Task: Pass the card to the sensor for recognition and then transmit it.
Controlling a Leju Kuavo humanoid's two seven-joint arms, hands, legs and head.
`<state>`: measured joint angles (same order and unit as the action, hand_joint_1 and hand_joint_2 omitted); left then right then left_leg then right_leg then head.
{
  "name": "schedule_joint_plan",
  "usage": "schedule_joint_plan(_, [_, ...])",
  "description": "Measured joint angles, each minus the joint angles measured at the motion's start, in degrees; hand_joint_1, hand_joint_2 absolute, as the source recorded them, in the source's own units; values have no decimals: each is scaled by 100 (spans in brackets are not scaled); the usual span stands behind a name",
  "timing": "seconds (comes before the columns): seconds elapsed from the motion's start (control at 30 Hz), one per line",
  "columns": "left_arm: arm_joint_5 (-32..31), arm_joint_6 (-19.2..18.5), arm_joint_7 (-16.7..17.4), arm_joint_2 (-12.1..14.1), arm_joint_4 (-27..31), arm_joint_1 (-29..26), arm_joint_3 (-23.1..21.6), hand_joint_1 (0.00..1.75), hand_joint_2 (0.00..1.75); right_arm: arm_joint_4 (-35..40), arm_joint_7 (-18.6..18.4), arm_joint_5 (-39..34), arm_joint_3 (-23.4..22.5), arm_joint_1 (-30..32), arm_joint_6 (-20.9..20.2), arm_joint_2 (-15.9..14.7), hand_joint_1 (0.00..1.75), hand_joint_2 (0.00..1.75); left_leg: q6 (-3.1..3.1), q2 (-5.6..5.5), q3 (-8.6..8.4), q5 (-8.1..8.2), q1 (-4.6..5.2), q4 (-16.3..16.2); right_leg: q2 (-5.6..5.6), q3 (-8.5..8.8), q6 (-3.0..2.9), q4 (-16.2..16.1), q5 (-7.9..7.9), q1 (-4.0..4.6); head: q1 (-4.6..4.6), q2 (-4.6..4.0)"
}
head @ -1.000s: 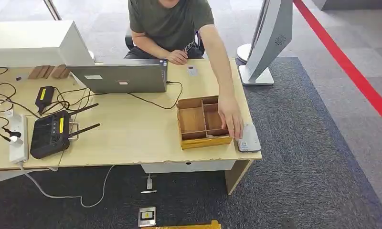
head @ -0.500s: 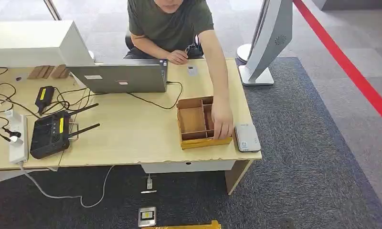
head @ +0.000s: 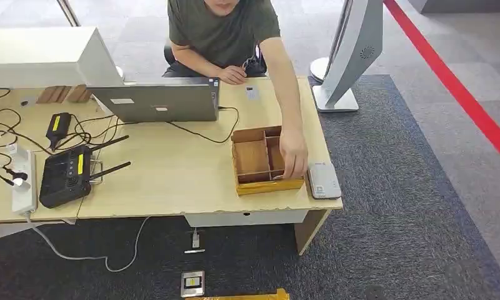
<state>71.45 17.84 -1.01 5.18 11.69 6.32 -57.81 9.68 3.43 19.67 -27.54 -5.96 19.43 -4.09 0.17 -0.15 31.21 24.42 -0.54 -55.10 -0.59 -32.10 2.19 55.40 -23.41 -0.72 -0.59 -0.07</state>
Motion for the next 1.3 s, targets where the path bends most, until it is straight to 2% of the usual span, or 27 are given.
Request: schedule_joint_plan(1.3, [57,70,33,-28,0,0,0,0,0,0,275,160,0,-2,-284,50,0,0,0,0,-1,0,0,0,0,1,0,0,0,0,0,0])
